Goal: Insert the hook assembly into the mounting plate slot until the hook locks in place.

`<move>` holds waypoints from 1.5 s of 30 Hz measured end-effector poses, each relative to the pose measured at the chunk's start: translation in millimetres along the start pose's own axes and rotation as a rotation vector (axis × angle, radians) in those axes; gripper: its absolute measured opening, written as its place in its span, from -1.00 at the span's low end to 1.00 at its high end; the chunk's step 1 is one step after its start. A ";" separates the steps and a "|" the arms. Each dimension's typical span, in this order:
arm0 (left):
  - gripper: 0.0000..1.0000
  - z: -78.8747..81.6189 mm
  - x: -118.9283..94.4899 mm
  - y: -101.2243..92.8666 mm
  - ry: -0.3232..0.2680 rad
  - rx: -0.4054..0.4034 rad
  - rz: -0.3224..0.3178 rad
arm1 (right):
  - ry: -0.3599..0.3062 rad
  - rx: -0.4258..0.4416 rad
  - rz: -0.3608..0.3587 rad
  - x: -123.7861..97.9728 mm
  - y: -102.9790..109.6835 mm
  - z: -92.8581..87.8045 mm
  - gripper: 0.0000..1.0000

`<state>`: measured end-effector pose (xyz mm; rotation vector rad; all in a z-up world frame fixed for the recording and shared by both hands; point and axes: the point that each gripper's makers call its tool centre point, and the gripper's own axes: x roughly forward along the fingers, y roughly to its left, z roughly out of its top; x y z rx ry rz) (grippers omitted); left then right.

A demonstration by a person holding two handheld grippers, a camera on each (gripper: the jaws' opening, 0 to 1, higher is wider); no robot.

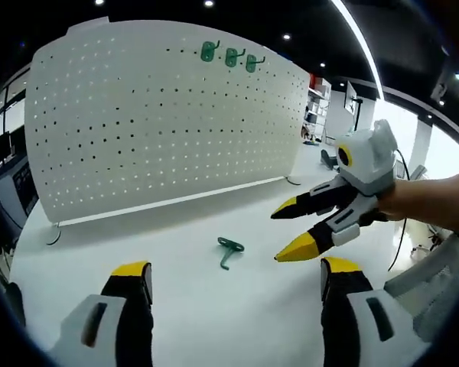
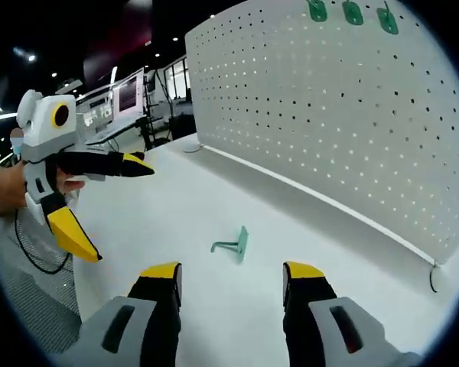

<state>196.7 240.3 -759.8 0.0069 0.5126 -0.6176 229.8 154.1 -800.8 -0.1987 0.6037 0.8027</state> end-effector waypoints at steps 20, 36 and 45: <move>0.83 -2.7 3.5 -1.8 0.011 0.000 -0.013 | 0.004 -0.023 -0.038 18.2 -6.1 0.8 -0.36; 0.81 -4.8 5.7 -1.8 0.019 -0.001 -0.018 | 0.021 -0.036 -0.051 29.0 -9.7 -4.9 -0.59; 0.79 -6.3 7.0 -2.1 0.024 -0.007 -0.022 | 0.017 -0.052 -0.043 35.6 -6.8 -3.4 -0.75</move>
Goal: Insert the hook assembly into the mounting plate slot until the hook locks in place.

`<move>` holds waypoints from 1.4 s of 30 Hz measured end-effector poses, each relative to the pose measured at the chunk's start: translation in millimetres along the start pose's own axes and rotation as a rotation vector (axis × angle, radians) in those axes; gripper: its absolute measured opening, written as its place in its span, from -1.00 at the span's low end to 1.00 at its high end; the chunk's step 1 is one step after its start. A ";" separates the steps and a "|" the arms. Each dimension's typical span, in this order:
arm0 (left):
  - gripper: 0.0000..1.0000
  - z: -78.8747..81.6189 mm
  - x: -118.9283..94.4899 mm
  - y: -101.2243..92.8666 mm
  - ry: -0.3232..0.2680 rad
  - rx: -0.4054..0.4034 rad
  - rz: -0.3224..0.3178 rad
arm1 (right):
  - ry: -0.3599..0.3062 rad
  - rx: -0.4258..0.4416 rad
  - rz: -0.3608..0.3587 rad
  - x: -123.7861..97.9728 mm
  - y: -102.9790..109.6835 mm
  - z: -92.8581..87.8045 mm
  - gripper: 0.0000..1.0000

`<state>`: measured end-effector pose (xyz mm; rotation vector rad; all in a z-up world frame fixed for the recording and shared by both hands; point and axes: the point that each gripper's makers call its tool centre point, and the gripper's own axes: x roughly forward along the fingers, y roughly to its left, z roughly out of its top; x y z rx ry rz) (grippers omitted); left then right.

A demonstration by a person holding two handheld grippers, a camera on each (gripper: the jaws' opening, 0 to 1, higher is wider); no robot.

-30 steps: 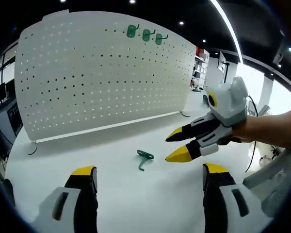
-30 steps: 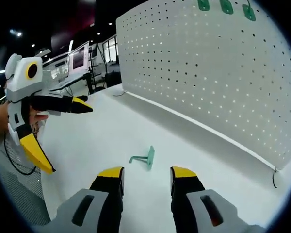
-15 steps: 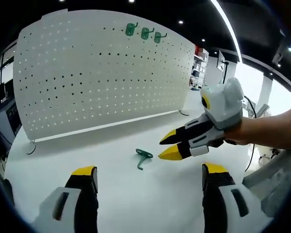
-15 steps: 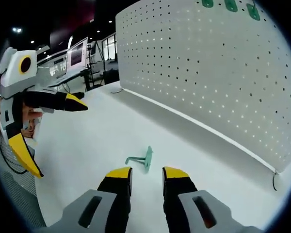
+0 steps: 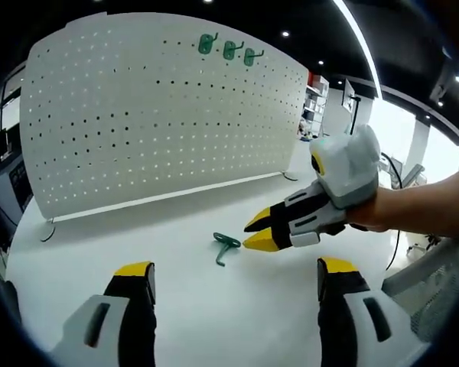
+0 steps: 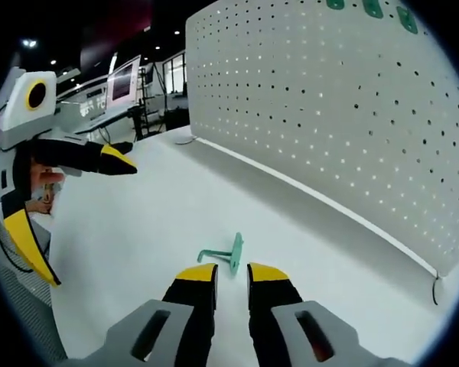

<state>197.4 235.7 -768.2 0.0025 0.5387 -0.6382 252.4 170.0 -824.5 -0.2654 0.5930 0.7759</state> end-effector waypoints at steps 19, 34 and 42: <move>0.74 -1.3 -0.3 0.9 0.000 -0.015 -0.002 | 0.023 -0.028 -0.007 11.6 0.8 -3.2 -0.89; 0.71 -1.7 0.5 -0.3 0.002 -0.018 -0.010 | 0.031 -0.034 -0.012 15.9 -0.4 -5.6 -0.97; 0.70 -1.6 1.4 -1.5 0.003 -0.015 -0.017 | 0.031 0.000 -0.013 15.1 -3.7 -5.8 -1.00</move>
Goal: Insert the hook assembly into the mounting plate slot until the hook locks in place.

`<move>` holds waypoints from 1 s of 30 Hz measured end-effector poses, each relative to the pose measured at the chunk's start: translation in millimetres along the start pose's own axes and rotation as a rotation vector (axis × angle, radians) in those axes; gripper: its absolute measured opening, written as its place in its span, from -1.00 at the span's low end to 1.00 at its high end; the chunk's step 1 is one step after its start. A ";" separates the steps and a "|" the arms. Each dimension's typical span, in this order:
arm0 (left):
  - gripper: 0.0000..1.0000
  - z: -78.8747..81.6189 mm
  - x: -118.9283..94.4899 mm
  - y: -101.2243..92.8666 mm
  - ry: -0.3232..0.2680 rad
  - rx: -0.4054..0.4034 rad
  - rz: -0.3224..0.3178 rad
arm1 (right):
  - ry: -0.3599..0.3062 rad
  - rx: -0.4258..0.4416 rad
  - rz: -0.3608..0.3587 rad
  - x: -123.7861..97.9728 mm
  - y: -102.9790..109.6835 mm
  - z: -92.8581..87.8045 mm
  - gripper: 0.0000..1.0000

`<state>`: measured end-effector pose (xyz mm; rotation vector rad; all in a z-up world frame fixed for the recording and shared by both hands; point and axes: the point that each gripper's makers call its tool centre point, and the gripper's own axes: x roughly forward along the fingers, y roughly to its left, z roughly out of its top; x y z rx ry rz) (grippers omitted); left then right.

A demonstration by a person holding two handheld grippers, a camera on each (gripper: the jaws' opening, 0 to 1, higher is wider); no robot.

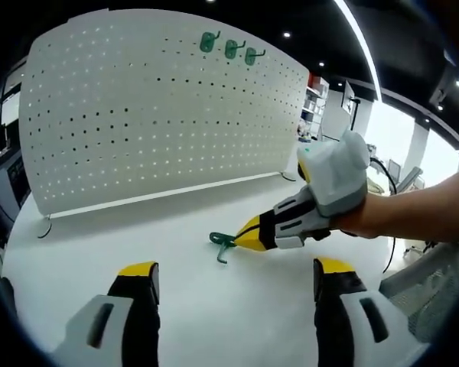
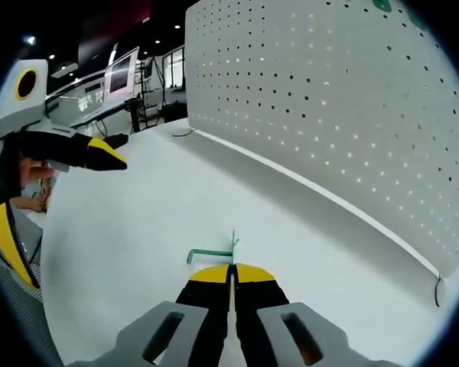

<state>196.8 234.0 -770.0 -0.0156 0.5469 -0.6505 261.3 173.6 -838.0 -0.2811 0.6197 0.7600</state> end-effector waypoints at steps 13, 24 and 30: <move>0.66 0.0 0.6 -2.7 0.002 0.015 -0.008 | -0.009 0.116 0.036 -7.2 -2.1 1.4 -1.00; 0.63 0.3 0.5 -6.5 0.006 0.036 -0.017 | 0.017 0.196 0.075 -18.6 -3.9 -2.9 -1.00; 0.60 0.5 -0.7 -9.4 0.011 0.061 -0.021 | 0.035 0.222 0.097 -24.5 -2.0 -5.5 -1.00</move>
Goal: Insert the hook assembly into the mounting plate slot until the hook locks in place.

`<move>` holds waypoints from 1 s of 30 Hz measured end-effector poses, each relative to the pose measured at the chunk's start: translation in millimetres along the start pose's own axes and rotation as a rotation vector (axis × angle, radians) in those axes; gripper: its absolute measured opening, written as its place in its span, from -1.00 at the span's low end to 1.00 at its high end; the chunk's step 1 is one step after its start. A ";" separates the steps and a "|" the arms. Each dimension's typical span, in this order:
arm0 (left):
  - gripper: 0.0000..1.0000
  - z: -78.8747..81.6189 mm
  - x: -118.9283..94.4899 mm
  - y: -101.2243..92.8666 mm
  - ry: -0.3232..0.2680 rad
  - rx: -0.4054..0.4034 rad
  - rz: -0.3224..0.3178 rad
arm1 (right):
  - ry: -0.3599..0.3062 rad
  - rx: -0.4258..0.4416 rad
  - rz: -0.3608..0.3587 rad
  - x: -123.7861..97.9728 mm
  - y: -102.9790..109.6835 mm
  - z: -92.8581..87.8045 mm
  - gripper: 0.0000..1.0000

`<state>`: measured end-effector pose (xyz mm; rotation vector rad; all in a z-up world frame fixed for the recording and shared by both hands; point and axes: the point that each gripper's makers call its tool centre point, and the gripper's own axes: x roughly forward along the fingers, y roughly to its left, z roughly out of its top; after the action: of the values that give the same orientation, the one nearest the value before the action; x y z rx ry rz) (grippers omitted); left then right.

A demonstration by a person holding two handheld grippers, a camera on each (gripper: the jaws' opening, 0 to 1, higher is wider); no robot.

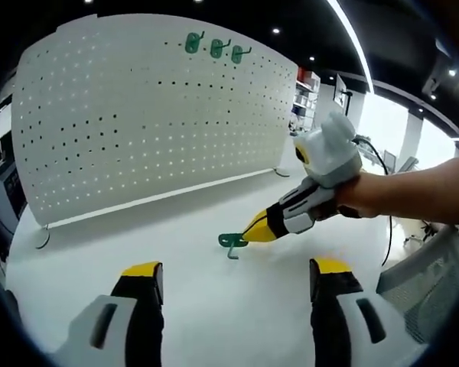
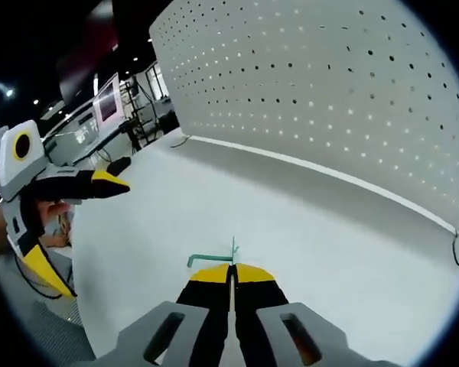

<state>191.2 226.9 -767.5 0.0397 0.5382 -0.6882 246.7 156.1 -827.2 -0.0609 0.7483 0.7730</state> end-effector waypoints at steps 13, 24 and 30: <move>0.52 3.0 -3.3 -7.9 0.005 0.052 -0.022 | 0.026 0.028 0.050 -15.6 5.9 -0.5 -1.00; 0.44 2.1 -12.1 -10.4 0.018 0.150 -0.053 | 0.053 0.015 0.084 -24.0 14.0 -1.8 -1.00; 0.34 2.5 -15.3 -14.4 0.015 0.190 -0.082 | 0.062 0.008 0.098 -26.8 21.0 -0.7 -1.00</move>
<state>173.6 224.2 -755.9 0.2014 0.4901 -0.8182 219.8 154.8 -806.3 -0.0410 0.8177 0.8643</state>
